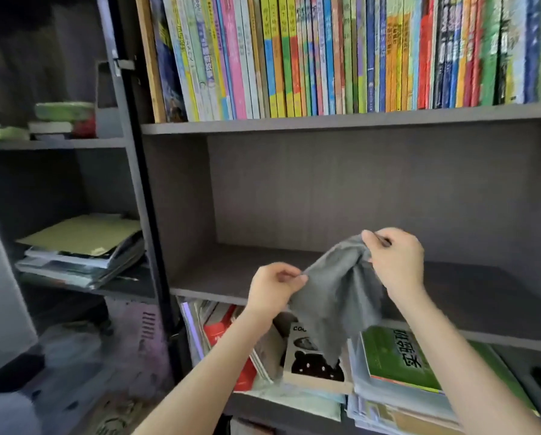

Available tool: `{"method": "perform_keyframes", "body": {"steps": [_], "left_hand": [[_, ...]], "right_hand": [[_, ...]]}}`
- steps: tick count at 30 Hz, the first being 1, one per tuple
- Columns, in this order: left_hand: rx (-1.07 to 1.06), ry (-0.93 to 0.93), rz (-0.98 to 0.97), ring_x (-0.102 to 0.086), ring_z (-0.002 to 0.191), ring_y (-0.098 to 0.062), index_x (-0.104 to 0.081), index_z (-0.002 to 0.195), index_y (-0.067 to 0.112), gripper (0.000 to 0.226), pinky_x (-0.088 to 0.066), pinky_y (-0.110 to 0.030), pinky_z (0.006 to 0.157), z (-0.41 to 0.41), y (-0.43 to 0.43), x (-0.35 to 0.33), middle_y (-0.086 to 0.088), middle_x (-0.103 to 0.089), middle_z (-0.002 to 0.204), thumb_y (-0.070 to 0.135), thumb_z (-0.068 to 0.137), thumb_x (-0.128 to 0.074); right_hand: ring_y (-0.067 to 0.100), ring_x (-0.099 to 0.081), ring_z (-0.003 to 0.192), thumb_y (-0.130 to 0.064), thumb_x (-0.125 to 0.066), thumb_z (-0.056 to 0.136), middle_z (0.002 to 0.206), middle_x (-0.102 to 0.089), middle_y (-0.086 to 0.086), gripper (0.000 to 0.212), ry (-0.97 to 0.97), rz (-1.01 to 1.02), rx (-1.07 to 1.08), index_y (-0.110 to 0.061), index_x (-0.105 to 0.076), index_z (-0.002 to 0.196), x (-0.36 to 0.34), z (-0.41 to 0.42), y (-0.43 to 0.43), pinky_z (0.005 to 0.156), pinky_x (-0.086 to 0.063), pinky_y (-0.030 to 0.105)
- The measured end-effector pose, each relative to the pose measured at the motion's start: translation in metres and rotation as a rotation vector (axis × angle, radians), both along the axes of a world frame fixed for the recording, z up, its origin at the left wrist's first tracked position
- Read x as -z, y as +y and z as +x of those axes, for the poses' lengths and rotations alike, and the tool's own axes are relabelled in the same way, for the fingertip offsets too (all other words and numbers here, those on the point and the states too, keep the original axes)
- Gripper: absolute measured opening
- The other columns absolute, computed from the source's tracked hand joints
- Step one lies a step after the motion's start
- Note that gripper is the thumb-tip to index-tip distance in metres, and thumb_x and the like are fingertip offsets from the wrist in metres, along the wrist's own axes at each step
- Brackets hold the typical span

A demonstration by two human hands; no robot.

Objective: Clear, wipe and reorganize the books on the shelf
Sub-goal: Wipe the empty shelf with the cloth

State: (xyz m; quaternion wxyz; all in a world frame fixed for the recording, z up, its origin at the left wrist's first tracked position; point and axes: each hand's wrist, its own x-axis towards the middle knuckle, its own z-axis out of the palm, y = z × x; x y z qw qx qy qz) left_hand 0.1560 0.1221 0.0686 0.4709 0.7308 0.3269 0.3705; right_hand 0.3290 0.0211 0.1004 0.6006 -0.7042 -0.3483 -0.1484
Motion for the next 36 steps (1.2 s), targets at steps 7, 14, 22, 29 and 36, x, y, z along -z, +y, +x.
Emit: {"method": "perform_keyframes", "body": {"steps": [7,14,22,29,36], "left_hand": [[-0.273,0.004,-0.058,-0.067,0.085,-0.028,-0.067,0.076,0.023,0.025,-0.055,-0.046,0.085,-0.011,0.088,0.029,-0.008,-0.071,0.084,0.001,0.077,-0.054],[-0.452,-0.054,-0.044,-0.063,0.073,-0.021,-0.069,0.076,0.023,0.03,-0.052,-0.037,0.074,-0.049,0.127,0.035,-0.003,-0.07,0.076,-0.004,0.084,-0.058],[-0.748,-0.169,-0.072,-0.065,0.072,-0.02,-0.069,0.071,0.027,0.028,-0.055,-0.045,0.081,-0.077,0.121,0.053,0.001,-0.071,0.074,0.001,0.081,-0.064],[-0.806,-0.108,-0.008,-0.067,0.084,-0.024,-0.066,0.08,0.024,0.025,-0.052,-0.052,0.087,-0.095,0.131,0.04,0.001,-0.071,0.08,0.0,0.085,-0.062],[-0.75,-0.138,0.123,-0.067,0.078,-0.014,-0.067,0.081,0.023,0.026,-0.055,-0.045,0.084,-0.102,0.138,0.006,0.006,-0.072,0.075,-0.002,0.086,-0.061]], "right_hand": [[0.031,-0.021,0.145,-0.066,-0.036,0.091,0.159,-0.02,0.009,0.077,-0.38,-1.09,-0.195,-0.024,-0.016,0.153,0.058,0.035,0.091,0.115,-0.021,0.047],[0.033,0.009,0.147,-0.087,0.017,0.056,0.161,0.008,0.007,0.106,-0.6,-1.301,-0.526,-0.04,0.007,0.151,0.08,0.02,0.141,0.117,0.003,0.055],[0.039,0.004,0.146,-0.072,-0.016,0.091,0.161,0.004,0.012,0.074,-0.761,-1.171,-0.776,-0.033,-0.006,0.153,0.086,-0.101,0.288,0.114,0.003,0.061],[0.009,0.016,0.145,-0.076,0.016,0.077,0.16,0.008,-0.004,0.085,-0.925,-1.069,-0.986,-0.033,0.004,0.15,0.087,-0.01,0.213,0.117,0.013,0.03],[0.011,0.015,0.146,-0.059,-0.007,0.095,0.161,0.002,-0.005,0.062,-1.03,-1.056,-1.154,-0.035,-0.001,0.152,0.083,-0.074,0.253,0.118,0.012,0.036]]}}
